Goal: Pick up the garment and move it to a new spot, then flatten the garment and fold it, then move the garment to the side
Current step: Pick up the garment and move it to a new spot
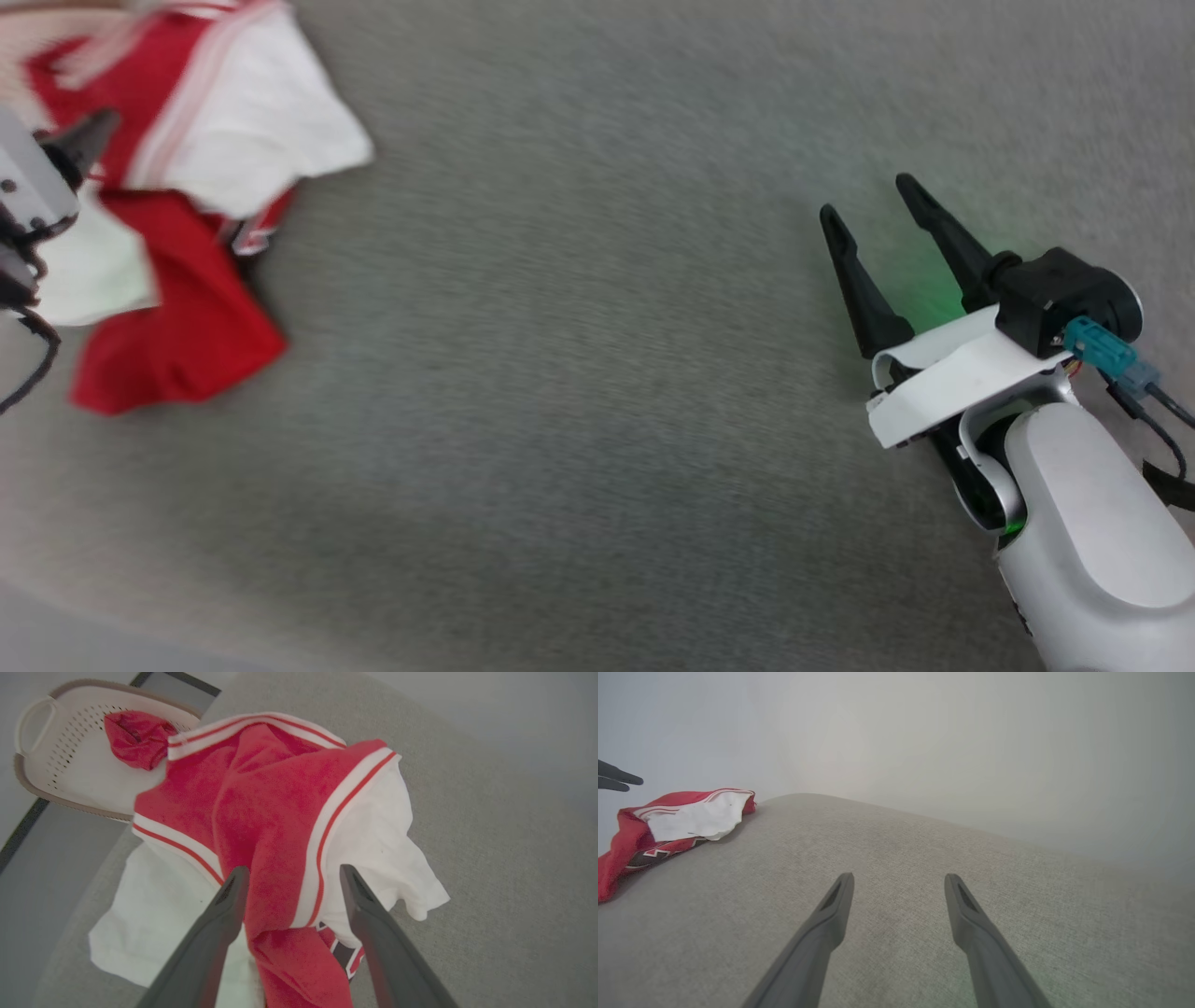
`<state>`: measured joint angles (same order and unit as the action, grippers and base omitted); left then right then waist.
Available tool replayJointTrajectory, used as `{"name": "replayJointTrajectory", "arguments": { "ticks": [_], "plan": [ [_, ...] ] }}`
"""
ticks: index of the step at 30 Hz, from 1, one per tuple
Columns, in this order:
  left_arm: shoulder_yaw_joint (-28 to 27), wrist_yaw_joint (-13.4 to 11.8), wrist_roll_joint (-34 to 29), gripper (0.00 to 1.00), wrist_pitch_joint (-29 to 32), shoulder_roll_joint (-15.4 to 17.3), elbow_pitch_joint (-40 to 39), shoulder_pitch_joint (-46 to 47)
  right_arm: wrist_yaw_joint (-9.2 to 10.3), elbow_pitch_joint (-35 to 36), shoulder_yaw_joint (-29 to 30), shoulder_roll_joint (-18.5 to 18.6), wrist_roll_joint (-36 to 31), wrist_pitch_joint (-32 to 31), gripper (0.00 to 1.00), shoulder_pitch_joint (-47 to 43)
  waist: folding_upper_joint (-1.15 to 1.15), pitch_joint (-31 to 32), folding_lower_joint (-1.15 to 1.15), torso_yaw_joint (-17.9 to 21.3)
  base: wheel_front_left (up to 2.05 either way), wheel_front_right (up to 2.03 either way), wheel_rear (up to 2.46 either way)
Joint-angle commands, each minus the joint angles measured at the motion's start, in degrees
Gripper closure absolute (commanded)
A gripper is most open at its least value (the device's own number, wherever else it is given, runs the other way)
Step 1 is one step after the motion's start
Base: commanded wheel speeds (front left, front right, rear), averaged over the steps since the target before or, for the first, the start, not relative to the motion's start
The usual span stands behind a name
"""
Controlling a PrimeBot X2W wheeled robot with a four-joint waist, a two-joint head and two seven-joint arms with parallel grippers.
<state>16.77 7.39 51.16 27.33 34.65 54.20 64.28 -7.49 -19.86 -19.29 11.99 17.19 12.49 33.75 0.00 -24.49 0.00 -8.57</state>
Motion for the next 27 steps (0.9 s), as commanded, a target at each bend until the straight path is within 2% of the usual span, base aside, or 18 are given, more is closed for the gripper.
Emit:
{"name": "replayJointTrajectory", "arguments": {
  "ticks": [1,3,8,12,13,14,15,16,19,27],
  "plan": [
    [0.2,0.1,1.8,0.0,1.7,0.5,-0.3,0.3,0.0,0.5,0.0,-0.2,0.0,-0.2,0.0,0.8,0.0,-8.5,0.0,8.1,0.0,0.0,0.0],
    [0.3,0.1,5.0,0.0,5.7,1.6,0.4,0.4,0.0,1.4,0.2,-0.1,-0.3,-0.6,0.0,1.3,0.0,-9.3,0.0,8.5,0.0,0.0,0.0],
    [1.8,0.1,10.2,0.0,14.3,1.5,2.0,-0.8,0.0,4.1,0.3,-0.1,-1.2,-2.0,0.0,1.4,0.0,-11.1,0.0,9.2,0.0,0.0,0.0],
    [2.8,0.1,12.5,0.0,14.3,-0.8,2.1,-1.7,0.01,6.4,0.6,0.1,-1.9,-3.2,0.0,1.0,0.0,-12.0,0.0,9.3,0.0,0.0,0.0],
    [3.1,0.2,12.8,0.22,14.0,-1.3,2.3,-2.0,0.01,7.0,0.7,0.1,-2.1,-3.5,0.0,0.9,0.0,-12.1,0.0,9.3,0.0,0.0,0.0],
    [3.6,0.2,13.2,0.51,13.8,-2.0,2.2,-2.5,0.01,7.5,0.7,0.0,-2.2,-3.6,0.0,0.7,0.0,-11.9,0.0,9.3,0.0,0.0,0.0],
    [4.2,0.2,13.3,0.61,13.6,-2.4,2.0,-2.9,0.01,8.1,0.7,0.1,-2.4,-3.8,0.0,0.5,0.0,-11.7,0.0,9.2,0.0,0.0,0.0],
    [4.6,0.2,13.6,0.97,12.8,-2.8,1.8,-3.1,0.01,8.7,0.8,0.1,-2.5,-4.0,0.0,0.2,0.0,-11.4,0.0,9.1,0.0,0.0,0.0],
    [5.0,0.2,14.3,1.0,9.8,-2.5,1.1,-3.4,0.01,9.9,0.9,-0.1,-2.4,-4.2,0.0,-0.4,0.0,-9.7,0.0,8.5,0.0,0.0,0.0],
    [7.5,0.3,15.0,1.0,-2.6,2.2,-4.8,-4.2,0.01,7.3,0.9,-1.0,-0.5,-2.7,0.0,-3.4,0.0,0.3,0.0,6.6,0.0,0.0,0.0]
  ]
}}
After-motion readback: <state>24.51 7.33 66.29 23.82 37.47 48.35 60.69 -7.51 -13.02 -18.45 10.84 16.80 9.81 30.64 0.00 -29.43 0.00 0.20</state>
